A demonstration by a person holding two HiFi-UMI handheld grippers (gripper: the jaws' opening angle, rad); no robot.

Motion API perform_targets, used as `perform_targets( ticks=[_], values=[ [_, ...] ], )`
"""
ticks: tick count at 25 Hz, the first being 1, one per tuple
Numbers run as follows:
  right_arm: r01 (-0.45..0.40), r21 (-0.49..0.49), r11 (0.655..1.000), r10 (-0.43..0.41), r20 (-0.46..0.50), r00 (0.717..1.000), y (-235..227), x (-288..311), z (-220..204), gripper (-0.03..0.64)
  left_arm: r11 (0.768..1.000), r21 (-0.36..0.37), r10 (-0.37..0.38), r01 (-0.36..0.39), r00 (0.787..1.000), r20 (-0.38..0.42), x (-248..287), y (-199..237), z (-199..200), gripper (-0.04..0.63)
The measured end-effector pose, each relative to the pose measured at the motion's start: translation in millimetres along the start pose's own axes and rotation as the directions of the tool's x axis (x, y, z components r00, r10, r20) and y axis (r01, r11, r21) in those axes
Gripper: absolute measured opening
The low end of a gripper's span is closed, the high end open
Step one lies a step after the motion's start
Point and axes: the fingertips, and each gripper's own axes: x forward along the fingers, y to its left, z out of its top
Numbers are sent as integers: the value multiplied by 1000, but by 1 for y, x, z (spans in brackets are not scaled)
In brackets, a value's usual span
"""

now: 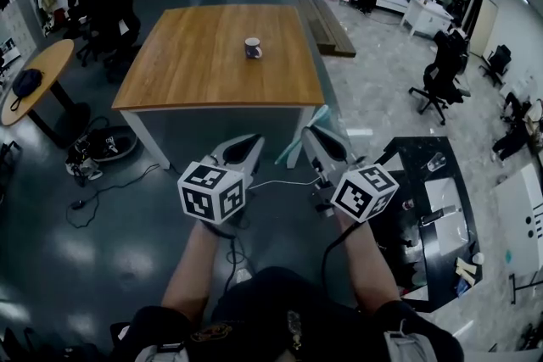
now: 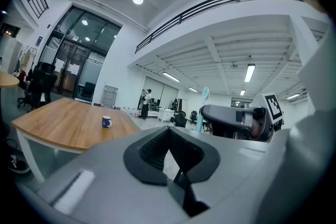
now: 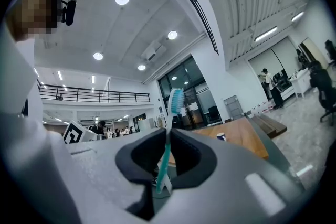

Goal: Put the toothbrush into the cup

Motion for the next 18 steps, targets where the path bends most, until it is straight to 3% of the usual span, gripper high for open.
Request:
perform_targets(
  ticks=[10,18],
  values=[
    [41,-30,999,-42,-25,999,29,43,-20,34,1000,1,-10,10,1000,-9,-28,56,2,8],
    [50,-18,999,-51,-63,997,19,67,-36,34,999,-32,0,-1,999,-33,-22,86,-13,8]
  ],
)
